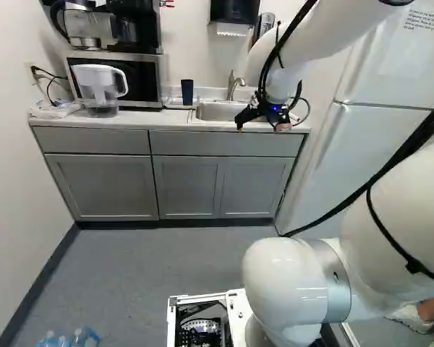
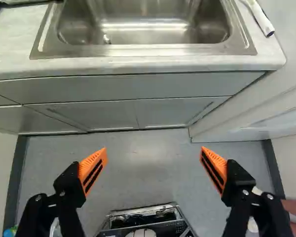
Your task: Rinse the cup and place it in the tray
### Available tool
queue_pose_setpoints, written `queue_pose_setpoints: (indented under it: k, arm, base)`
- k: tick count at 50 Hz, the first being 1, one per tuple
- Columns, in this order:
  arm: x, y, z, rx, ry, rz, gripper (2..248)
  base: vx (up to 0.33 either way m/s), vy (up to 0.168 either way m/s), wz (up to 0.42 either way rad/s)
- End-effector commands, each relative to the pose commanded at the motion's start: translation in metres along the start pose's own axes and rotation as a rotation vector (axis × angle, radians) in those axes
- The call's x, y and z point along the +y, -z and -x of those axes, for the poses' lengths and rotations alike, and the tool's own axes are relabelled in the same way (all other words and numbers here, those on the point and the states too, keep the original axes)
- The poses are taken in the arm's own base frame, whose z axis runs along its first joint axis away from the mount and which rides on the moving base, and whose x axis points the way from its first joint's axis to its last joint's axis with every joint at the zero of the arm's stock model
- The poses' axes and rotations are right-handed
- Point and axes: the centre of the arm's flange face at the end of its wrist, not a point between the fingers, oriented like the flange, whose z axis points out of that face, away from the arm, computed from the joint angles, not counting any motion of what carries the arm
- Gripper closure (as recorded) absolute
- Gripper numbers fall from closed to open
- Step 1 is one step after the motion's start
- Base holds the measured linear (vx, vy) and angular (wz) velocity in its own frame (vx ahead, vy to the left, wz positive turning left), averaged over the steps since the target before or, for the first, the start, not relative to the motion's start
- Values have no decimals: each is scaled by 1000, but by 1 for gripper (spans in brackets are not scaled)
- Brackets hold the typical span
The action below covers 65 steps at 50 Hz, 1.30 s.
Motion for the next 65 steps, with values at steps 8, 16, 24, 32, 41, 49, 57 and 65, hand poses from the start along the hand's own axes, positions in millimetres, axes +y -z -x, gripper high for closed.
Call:
queue_pose_setpoints:
  k: [8,16,24,32,41,49,57,65]
  arm:
    - [-3,-8,8,25,3,-9,3]
    - [-6,-16,17,54,7,-18,3]
    - [-10,-25,28,87,10,-29,3]
    - [-14,-34,41,122,13,-39,3]
    - [-19,-45,57,166,17,-52,3]
    - [-23,-54,73,209,19,-63,3]
    - [-27,-62,90,255,21,-74,3]
    - [-31,-69,108,300,22,-84,3]
  base:
    - [0,0,0]
    - [0,0,0]
    - [0,0,0]
    - [0,0,0]
    - [0,0,0]
    - [0,0,0]
    - [0,0,0]
    - [0,0,0]
